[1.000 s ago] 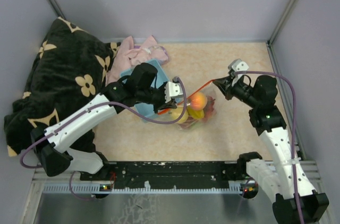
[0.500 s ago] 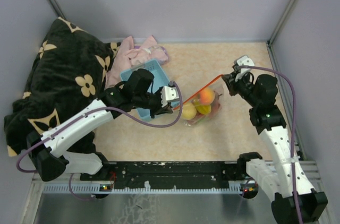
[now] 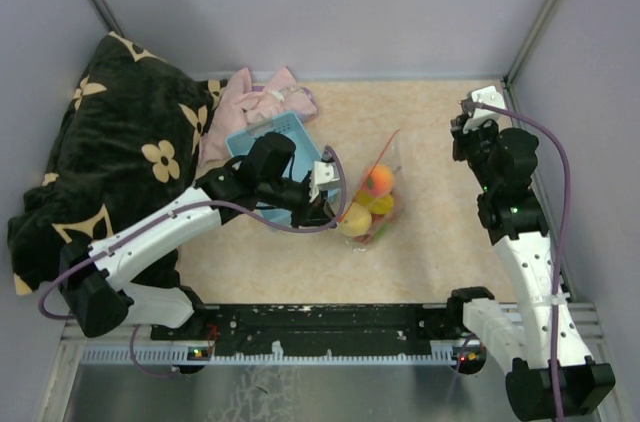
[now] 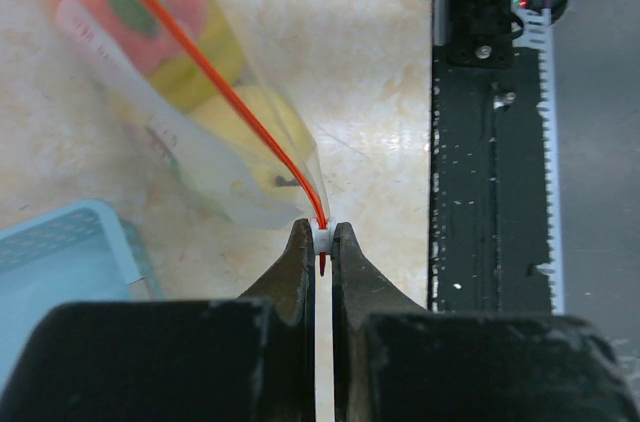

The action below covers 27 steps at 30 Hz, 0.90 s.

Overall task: Place the food in the zip-top bag and seal the zipper
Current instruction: Zip the zipper food storage bag at the center of the board, then place the zipper food storage bag at the center of the board.

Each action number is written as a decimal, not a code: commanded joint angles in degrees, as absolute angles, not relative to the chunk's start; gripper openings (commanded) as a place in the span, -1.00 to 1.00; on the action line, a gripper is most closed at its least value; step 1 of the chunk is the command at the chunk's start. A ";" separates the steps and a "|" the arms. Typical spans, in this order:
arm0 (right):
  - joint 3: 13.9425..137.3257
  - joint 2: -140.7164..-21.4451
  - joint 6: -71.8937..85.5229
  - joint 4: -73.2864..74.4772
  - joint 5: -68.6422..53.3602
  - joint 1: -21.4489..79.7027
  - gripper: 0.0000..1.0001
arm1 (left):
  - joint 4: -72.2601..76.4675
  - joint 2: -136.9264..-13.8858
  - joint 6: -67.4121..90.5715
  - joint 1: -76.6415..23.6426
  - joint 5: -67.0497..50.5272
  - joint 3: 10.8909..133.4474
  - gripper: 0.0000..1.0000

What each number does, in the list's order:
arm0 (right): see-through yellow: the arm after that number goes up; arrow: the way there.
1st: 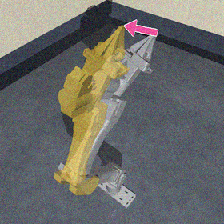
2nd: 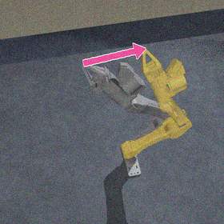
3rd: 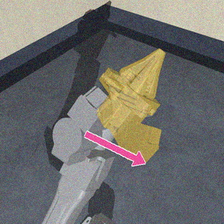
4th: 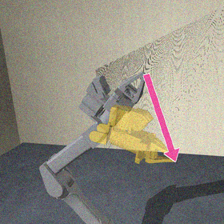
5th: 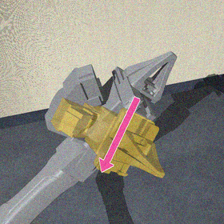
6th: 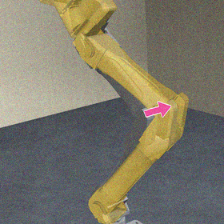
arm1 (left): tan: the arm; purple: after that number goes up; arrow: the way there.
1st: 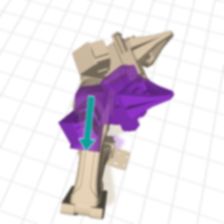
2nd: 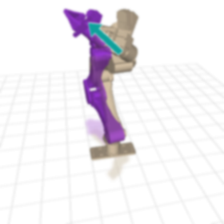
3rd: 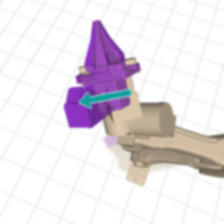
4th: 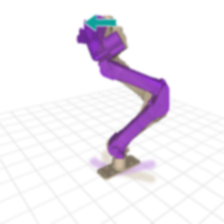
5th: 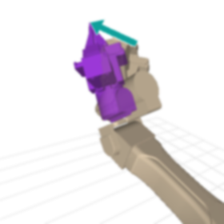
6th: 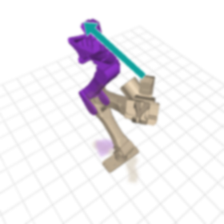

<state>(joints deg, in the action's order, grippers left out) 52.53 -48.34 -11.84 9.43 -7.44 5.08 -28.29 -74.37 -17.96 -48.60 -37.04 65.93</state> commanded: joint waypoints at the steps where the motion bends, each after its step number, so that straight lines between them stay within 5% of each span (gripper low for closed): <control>1: 54.82 -45.38 -12.73 9.23 -2.11 4.83 -1.00 | -24.59 -76.55 -12.06 -48.68 -45.59 65.14 -1.00; 6: 52.87 -44.09 -10.00 11.19 -7.80 4.83 -1.00 | -20.44 -77.52 -7.39 -48.60 -41.01 63.59 -0.90; 12: 48.06 -41.09 -3.14 9.72 -11.30 4.83 -0.23 | -22.19 -75.95 -2.40 -48.56 -33.07 62.59 -0.65; 18: 45.00 -38.67 2.70 10.08 -9.50 4.79 0.07 | -19.32 -69.93 4.67 -48.58 -25.13 56.13 -0.36; 20: 44.79 -38.13 5.22 11.17 -6.89 4.76 0.51 | -19.52 -67.52 6.94 -48.51 -21.69 55.22 -0.12; 27: 47.09 -36.72 10.30 19.24 0.08 4.85 0.55 | -21.19 -54.51 11.40 -48.34 -4.07 52.15 0.40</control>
